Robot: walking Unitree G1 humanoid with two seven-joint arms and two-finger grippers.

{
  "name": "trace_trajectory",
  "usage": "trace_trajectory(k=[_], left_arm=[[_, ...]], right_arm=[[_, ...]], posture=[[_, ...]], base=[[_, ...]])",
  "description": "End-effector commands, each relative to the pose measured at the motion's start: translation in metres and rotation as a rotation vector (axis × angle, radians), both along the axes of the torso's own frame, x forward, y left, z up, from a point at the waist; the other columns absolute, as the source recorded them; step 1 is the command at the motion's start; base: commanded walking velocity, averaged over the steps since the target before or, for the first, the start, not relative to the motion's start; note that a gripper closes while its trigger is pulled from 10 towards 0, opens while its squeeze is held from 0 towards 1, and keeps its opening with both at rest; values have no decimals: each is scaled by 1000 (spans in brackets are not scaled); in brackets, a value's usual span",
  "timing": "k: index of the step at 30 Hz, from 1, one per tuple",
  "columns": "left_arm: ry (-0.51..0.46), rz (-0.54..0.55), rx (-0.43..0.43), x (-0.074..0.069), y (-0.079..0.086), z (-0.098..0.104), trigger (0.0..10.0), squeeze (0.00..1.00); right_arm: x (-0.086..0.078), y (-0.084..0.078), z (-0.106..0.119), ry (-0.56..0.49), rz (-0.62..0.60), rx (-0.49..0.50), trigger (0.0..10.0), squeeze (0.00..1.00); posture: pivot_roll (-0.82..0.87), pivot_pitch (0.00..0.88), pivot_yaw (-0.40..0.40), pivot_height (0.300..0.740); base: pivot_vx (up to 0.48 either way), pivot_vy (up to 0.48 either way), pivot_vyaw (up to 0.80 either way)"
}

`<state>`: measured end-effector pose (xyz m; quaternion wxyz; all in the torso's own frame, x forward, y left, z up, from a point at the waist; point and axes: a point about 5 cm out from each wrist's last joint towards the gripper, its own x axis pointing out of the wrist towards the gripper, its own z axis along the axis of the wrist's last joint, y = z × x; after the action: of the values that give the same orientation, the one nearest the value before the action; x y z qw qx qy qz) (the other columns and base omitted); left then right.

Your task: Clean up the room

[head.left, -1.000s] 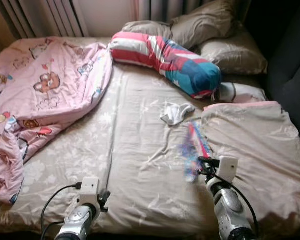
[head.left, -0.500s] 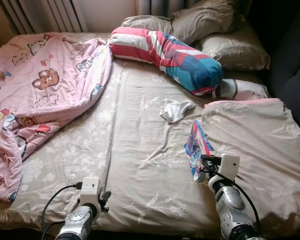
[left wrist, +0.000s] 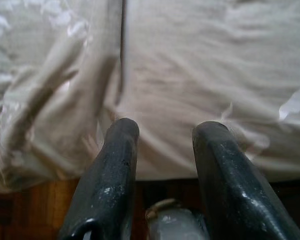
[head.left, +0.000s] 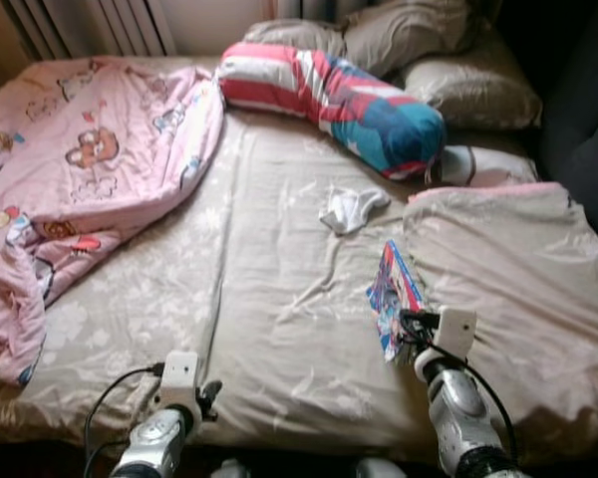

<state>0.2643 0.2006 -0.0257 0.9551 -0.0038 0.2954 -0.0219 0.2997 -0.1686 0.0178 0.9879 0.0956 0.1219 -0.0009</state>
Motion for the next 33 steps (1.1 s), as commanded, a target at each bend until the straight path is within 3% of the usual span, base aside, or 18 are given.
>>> trace_trajectory(k=[1, 6, 11, 15, 25, 33], left_arm=[[27, -11, 10, -7, 1, -6, 10000, 0], [23, -16, 8, -6, -1, -5, 10000, 0], [23, -19, 11, -7, 0, -6, 10000, 0], [19, -20, 18, -10, 4, -6, 10000, 0], [14, -36, 57, -19, 18, -8, 10000, 0], [18, -63, 78, -27, 24, -11, 10000, 0]], right_arm=[[3, 4, 5, -36, 15, 24, 10000, 0], [12, 3, 12, -50, -60, 226, 10000, 0], [17, -2, 14, -48, -107, 315, 10000, 0], [21, -7, 15, -34, -159, 454, 10000, 0], [33, 4, 27, -67, -59, 621, 10000, 0], [42, 4, 43, -147, 12, 660, 10000, 0]], posture=[[-68, 184, 27, 653], [-60, 186, 30, 653], [-43, 190, 31, 653], [-19, 198, 38, 653], [38, 238, 66, 653], [52, 276, 84, 653]], base=[[0, 0, 0], [0, 0, 0], [0, 0, 0], [0, 0, 0], [0, 0, 0], [0, 0, 0]])
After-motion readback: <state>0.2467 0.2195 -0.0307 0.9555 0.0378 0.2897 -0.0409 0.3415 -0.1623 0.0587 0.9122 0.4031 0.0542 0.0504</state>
